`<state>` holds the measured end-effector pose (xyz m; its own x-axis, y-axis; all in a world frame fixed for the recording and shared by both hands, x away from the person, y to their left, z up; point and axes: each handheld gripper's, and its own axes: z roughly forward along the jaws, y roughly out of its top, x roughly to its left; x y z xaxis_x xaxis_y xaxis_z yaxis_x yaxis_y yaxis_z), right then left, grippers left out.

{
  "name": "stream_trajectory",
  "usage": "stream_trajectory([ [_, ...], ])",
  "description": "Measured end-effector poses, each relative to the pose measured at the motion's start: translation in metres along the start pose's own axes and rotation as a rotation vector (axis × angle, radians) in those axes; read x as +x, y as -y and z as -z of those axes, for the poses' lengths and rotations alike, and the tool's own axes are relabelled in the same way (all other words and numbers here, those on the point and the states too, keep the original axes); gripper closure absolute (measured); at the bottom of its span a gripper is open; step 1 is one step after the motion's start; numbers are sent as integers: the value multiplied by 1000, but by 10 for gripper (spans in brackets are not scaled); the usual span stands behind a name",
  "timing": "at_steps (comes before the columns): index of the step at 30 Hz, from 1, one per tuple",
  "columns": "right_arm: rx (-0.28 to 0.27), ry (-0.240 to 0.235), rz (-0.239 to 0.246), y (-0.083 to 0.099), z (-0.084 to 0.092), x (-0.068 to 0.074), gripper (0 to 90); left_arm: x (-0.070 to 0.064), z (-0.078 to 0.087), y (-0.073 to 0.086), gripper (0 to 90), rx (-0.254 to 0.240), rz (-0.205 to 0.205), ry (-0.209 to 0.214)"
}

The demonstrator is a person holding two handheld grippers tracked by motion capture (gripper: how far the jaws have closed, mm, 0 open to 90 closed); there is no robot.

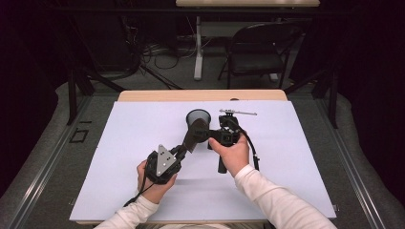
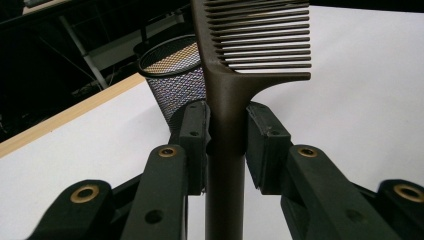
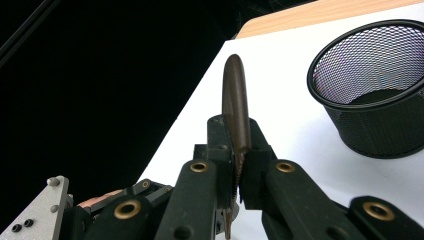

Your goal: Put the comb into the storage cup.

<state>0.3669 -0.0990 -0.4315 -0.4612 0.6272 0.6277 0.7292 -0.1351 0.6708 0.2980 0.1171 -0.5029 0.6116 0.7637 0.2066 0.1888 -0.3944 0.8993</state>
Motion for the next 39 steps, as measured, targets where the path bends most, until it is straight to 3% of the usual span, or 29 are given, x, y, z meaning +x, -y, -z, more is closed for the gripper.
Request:
stream_trajectory([
  [25,4,-10,-24,-1,-1,-4,867,3,-2,2,610,2,16,16],
  [39,-6,-10,-29,-3,1,-7,867,5,-5,3,477,4,47,40],
])
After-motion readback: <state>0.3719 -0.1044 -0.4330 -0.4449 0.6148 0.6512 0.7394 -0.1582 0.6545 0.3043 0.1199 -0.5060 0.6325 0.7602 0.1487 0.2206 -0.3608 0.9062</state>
